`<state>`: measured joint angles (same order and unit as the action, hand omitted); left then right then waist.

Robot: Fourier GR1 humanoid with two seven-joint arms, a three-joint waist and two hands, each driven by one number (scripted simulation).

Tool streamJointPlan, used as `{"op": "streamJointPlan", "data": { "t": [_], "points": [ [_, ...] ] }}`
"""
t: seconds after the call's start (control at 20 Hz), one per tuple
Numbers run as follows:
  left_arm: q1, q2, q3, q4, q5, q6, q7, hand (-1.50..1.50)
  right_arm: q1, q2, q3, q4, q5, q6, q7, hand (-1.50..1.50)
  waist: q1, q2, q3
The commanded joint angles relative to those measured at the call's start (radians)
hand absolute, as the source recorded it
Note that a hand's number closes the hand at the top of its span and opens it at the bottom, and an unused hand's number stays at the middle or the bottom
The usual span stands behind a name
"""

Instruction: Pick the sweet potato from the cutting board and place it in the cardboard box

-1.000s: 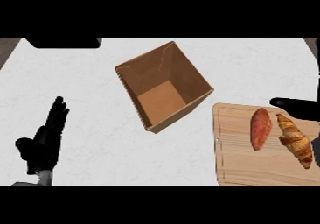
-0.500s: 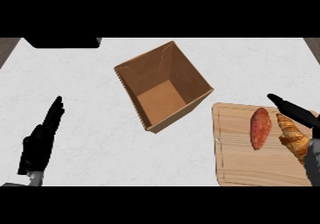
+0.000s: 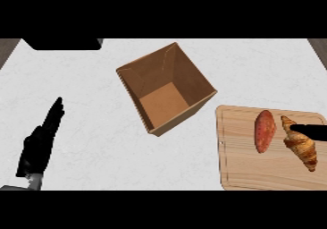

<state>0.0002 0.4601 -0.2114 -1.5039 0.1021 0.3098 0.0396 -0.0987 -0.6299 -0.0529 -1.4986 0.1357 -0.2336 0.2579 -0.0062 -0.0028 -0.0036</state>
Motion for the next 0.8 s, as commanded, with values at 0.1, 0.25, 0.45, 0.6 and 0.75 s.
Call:
{"op": "streamJointPlan", "data": {
  "t": [0.1, 0.25, 0.45, 0.6, 0.75],
  "points": [
    [0.006, -0.006, -0.010, -0.016, -0.011, -0.004, 0.008, 0.00, 0.000, -0.184, 0.107, -0.082, -0.033, 0.326, 0.272, -1.50, 0.010, -0.002, -0.001],
    [-0.011, -0.005, -0.002, -0.001, -0.010, -0.017, 0.010, 0.00, -0.037, -0.210, 0.137, -0.108, -0.102, 0.458, 0.373, -1.50, 0.015, 0.002, 0.001],
    [0.032, -0.053, -0.023, -0.029, -0.054, 0.021, -0.002, 0.00, -0.126, -0.131, 0.183, -0.166, -0.113, 0.479, 0.577, -1.50, 0.017, 0.003, 0.002],
    [-0.047, -0.040, 0.044, 0.048, -0.032, -0.036, 0.001, 0.00, -0.156, -0.068, 0.221, -0.168, -0.052, 0.481, 0.649, -1.50, 0.011, 0.004, 0.003],
    [0.024, -0.061, 0.035, -0.024, -0.076, -0.024, 0.000, 0.00, -0.156, -0.016, 0.204, -0.191, -0.001, 0.471, 0.723, -1.50, 0.011, 0.002, 0.003]
  ]
}}
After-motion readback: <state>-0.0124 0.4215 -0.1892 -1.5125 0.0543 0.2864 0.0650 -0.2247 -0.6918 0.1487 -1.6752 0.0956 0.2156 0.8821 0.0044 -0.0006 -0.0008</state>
